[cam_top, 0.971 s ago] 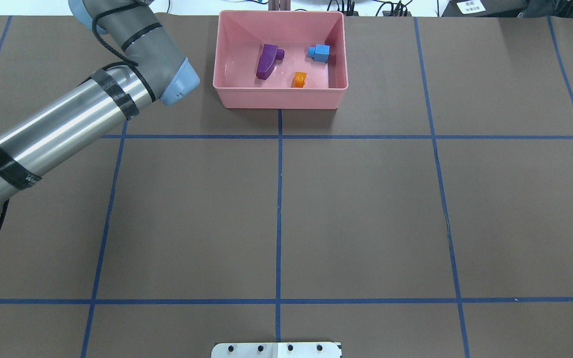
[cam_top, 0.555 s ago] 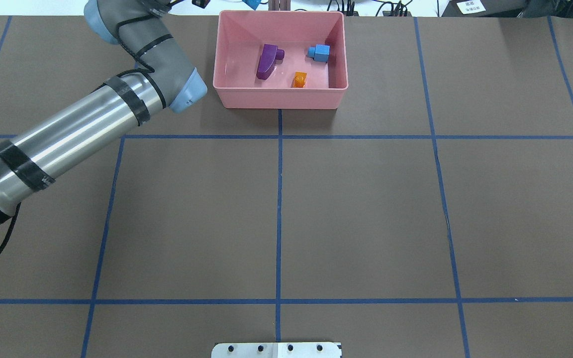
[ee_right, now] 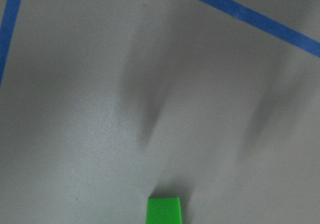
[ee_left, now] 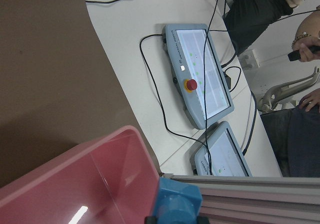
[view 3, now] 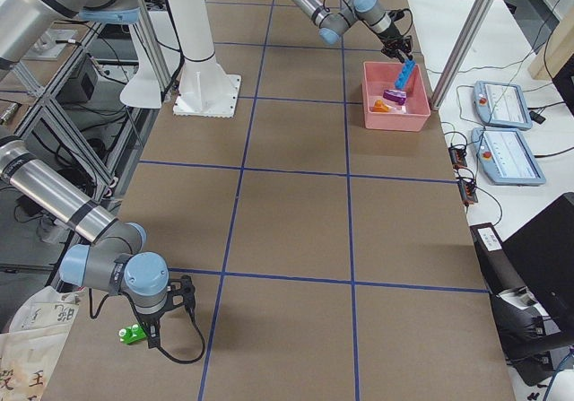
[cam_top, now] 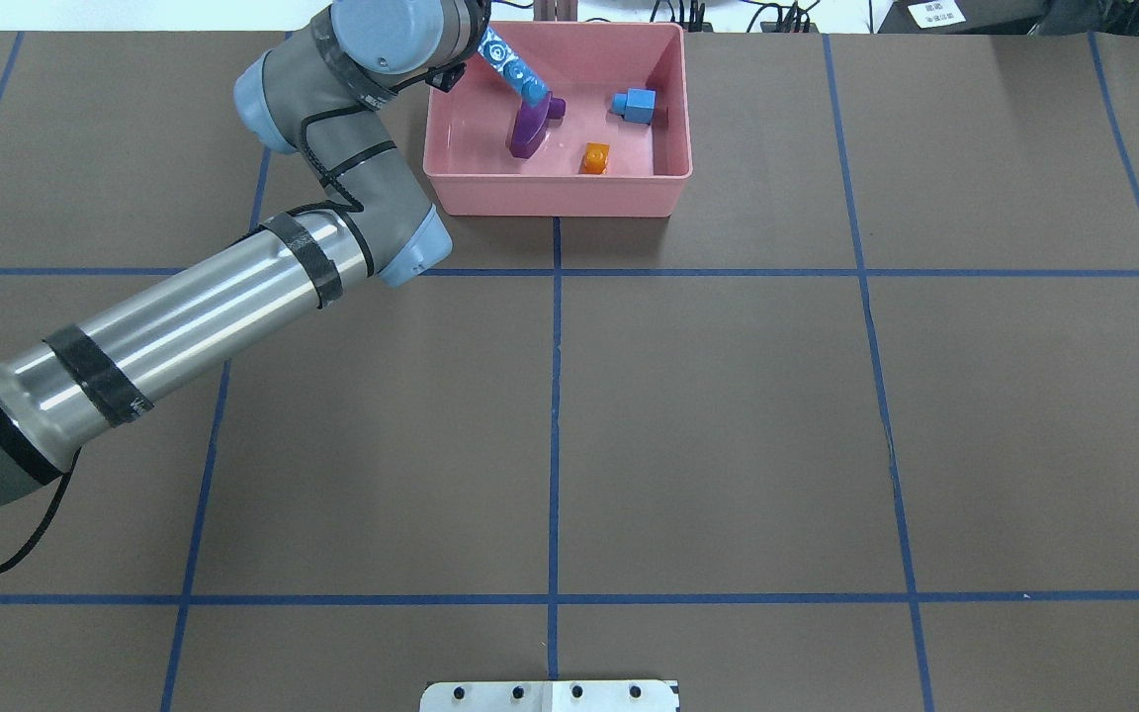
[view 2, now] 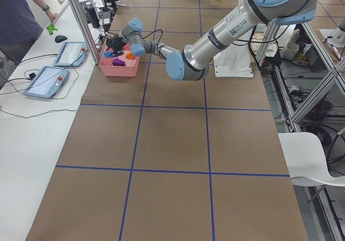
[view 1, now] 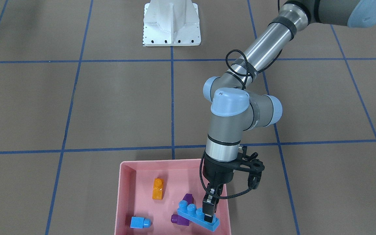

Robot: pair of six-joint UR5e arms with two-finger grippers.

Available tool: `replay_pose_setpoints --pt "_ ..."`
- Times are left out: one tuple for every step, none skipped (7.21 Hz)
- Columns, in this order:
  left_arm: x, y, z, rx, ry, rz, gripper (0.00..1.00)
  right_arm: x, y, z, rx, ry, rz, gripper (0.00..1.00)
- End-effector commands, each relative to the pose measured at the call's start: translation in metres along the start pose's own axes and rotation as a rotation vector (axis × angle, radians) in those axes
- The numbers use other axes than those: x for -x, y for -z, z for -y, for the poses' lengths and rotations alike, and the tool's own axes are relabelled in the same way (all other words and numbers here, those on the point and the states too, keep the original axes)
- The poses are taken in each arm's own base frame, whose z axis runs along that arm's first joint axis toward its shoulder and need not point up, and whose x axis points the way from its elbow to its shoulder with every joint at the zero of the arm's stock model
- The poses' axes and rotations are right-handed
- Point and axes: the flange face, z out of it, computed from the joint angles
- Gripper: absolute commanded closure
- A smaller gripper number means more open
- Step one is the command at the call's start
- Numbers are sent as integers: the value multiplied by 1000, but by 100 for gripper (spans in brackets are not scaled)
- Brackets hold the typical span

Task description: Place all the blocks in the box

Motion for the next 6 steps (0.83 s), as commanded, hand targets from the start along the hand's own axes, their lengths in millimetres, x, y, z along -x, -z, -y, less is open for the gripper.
replay_pose_setpoints --pt "4 -2 -5 2 -58 7 0 -7 -18 -22 0 11 -30 0" --pt "-1 1 -3 2 -88 -2 0 -12 -36 -41 -31 24 -46 0" --pt "-5 4 -1 3 -89 -10 0 -13 -42 -48 -45 17 -41 0" --pt "-7 6 -2 6 -90 -15 0 -12 -43 -48 -46 11 -27 0" --pt "-10 10 -4 11 -89 -23 0 -11 -46 -52 -41 4 -7 0" --pt "-13 12 -4 13 -89 -29 0 -9 -49 -54 -51 -1 26 0"
